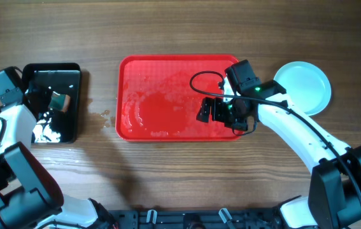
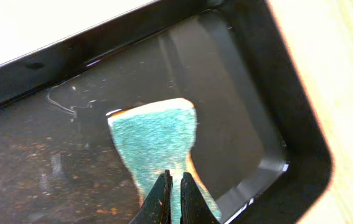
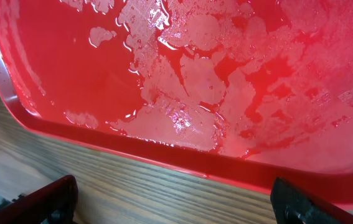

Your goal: Clean dirty plates on tray and stack at the side

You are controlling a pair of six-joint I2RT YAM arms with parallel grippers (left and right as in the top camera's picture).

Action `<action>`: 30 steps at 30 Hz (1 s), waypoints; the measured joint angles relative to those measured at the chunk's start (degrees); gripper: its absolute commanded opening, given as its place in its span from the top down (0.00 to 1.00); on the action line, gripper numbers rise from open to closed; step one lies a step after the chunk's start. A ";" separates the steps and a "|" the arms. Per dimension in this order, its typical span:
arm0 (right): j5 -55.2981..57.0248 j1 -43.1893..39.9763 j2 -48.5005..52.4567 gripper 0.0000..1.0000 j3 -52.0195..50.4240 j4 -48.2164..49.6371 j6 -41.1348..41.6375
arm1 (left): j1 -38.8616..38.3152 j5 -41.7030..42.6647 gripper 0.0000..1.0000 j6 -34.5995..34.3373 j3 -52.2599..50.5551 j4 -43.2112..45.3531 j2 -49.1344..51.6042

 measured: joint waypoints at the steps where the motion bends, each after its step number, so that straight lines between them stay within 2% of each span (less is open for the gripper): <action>1: 0.00 0.00 0.00 0.00 0.00 0.00 0.02 | 0.00 -0.46 0.96 0.00 0.00 0.04 0.33; 10: 0.02 0.00 0.00 0.00 0.00 0.15 0.00 | 0.04 -3.87 0.96 0.50 0.00 -0.15 8.31; 17: 0.17 0.00 0.00 0.00 0.00 0.07 0.00 | 0.04 -4.28 0.96 1.11 0.68 -0.92 8.96; 21: 0.17 0.00 0.00 0.00 0.00 -0.11 0.00 | 0.04 -4.26 0.96 1.14 0.98 -5.09 6.84; 30: 0.17 0.00 0.00 0.00 0.00 -0.11 0.00 | 0.04 -4.28 0.96 1.36 1.64 -2.10 -2.27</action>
